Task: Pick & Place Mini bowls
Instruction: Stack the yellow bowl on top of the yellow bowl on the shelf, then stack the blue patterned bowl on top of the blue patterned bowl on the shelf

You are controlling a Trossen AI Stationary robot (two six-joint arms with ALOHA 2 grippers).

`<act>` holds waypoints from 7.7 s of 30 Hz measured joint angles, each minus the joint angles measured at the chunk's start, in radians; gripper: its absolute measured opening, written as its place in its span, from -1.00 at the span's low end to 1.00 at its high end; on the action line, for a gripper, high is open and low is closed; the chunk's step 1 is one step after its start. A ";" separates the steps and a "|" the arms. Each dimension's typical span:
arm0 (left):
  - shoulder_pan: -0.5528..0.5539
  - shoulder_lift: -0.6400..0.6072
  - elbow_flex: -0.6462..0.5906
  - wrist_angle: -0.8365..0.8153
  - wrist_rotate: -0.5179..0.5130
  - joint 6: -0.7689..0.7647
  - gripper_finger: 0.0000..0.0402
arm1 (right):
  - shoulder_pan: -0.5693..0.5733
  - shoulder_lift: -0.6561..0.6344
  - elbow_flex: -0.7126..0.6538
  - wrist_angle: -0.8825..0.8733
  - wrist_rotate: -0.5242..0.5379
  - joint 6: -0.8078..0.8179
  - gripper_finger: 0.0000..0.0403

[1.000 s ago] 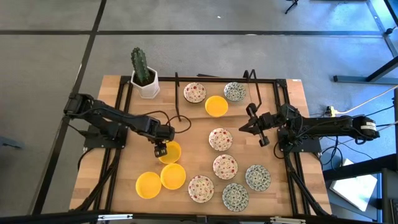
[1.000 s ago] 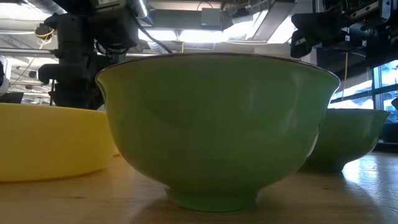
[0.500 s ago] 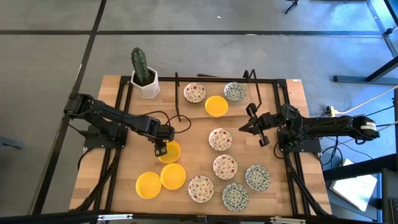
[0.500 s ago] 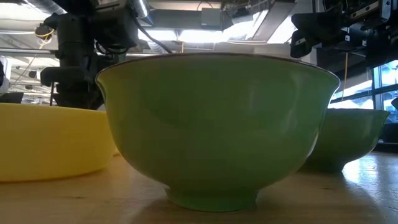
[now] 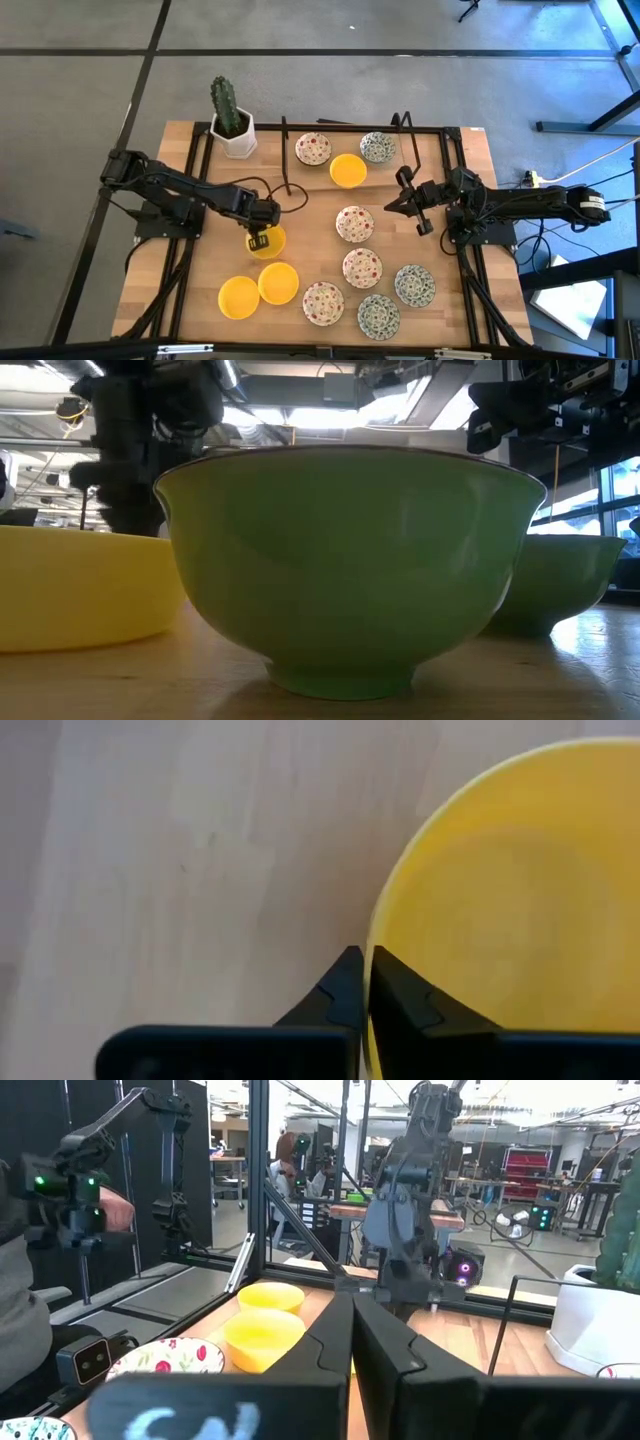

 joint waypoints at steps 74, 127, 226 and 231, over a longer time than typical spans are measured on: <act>0.456 0.824 1.359 -0.213 0.069 0.733 -0.76 | 0.002 0.000 0.000 0.002 -0.124 0.053 -0.94; 0.390 0.843 1.373 -0.093 -0.105 0.720 -0.98 | 0.002 0.000 0.000 0.012 -0.134 0.077 -0.94; -0.012 -1.228 -0.533 0.462 -0.066 0.312 -0.93 | 0.743 0.609 0.739 -1.701 0.338 0.778 0.24; -0.012 -1.227 -0.543 0.477 -0.066 0.311 -0.94 | 0.794 0.649 0.739 -1.719 0.375 0.814 0.22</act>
